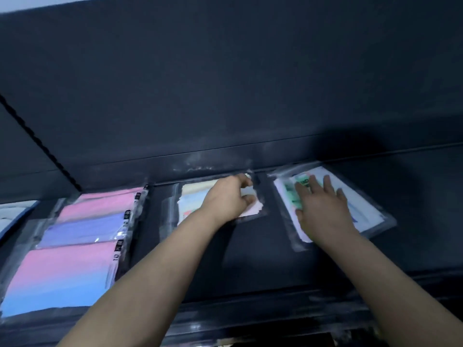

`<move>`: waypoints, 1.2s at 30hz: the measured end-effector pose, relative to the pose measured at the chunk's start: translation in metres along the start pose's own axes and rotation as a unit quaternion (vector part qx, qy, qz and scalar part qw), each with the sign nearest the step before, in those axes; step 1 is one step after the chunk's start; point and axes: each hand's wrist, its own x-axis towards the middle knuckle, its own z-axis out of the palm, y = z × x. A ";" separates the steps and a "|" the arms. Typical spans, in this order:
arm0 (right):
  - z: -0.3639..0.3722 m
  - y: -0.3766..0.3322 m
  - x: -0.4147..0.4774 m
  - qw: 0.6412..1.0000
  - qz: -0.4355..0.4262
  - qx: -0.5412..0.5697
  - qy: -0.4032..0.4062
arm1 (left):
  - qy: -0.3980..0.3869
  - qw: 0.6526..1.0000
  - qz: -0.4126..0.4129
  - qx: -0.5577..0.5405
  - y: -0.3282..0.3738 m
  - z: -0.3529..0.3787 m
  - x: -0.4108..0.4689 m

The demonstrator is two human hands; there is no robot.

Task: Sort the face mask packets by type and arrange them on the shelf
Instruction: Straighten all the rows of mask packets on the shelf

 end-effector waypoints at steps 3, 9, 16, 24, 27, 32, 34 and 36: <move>0.004 0.023 -0.005 0.998 0.046 0.001 -0.047 | -0.006 0.999 0.003 -0.048 0.032 0.018 0.015; 0.004 0.049 -0.019 0.999 -0.010 0.037 0.024 | 0.017 0.978 -0.060 -0.200 0.069 0.036 0.034; 0.025 0.040 -0.031 0.970 -0.173 0.054 0.164 | 0.056 0.947 -0.106 -0.297 0.043 0.025 0.031; 0.017 -0.049 -0.020 0.914 -0.365 0.166 0.062 | 0.061 0.977 -0.191 -0.074 -0.055 -0.040 -0.044; 0.015 -0.064 -0.026 0.928 -0.325 0.184 -0.004 | -0.049 0.969 -0.193 0.146 -0.061 -0.057 -0.076; 0.013 -0.074 -0.036 0.961 -0.225 0.134 -0.085 | -0.124 0.980 -0.053 0.145 -0.066 -0.055 -0.080; 0.012 -0.078 -0.037 0.957 -0.228 0.158 -0.082 | -0.193 0.974 -0.031 0.115 -0.070 -0.048 -0.080; 0.010 -0.082 -0.037 0.954 -0.218 0.184 -0.087 | -0.205 0.971 -0.034 0.118 -0.076 -0.042 -0.078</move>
